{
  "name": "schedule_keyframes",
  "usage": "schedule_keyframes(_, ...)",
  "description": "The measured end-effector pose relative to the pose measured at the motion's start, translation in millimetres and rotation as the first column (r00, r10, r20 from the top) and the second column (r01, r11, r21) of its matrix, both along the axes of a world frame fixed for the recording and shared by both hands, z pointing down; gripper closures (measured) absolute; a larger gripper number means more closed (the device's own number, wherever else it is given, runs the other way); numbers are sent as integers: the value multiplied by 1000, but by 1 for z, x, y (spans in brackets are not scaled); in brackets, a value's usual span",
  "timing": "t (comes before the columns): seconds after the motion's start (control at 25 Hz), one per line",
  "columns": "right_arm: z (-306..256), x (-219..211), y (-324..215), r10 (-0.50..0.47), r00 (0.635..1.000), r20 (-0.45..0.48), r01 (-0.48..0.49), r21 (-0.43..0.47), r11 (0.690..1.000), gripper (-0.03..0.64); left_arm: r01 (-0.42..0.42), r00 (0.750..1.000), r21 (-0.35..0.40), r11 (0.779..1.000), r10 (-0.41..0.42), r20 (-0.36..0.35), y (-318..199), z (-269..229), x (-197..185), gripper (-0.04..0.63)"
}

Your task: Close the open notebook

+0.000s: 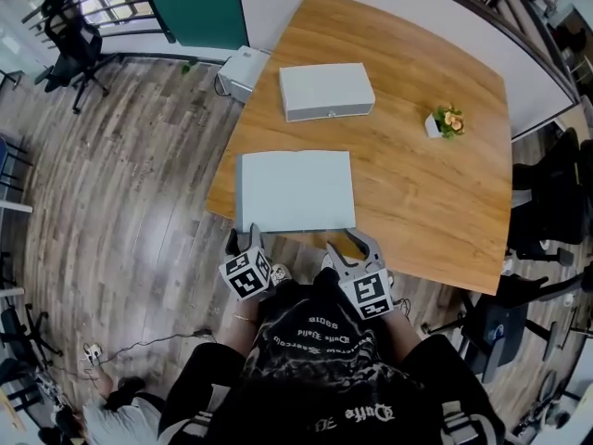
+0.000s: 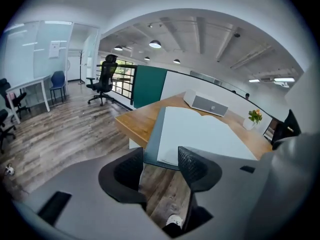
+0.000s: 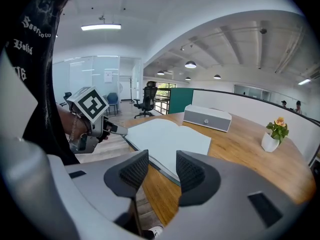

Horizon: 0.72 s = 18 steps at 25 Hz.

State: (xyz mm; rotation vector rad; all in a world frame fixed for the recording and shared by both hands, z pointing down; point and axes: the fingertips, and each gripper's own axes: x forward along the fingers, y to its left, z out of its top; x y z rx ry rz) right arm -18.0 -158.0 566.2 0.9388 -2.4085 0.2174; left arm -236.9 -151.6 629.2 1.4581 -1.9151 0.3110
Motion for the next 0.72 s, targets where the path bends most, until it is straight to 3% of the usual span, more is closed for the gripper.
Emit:
schedule_keyframes(0.2,3,3,-6,-23,1000,-6,23,-1,1000,445,52,987,12,999,-50,-152,0,5,-2,371)
schedule_keyframes(0.4,6,6,-7,-41,999,-15,41,-3,999,451,77,995,17,997,-76,-71,1,-1,-1,425)
schedule_keyframes(0.72,10,13,-12,-52,999,-16,52,-8,999,459,146,985,48,988,-141,-103,-2,-10,-1,534)
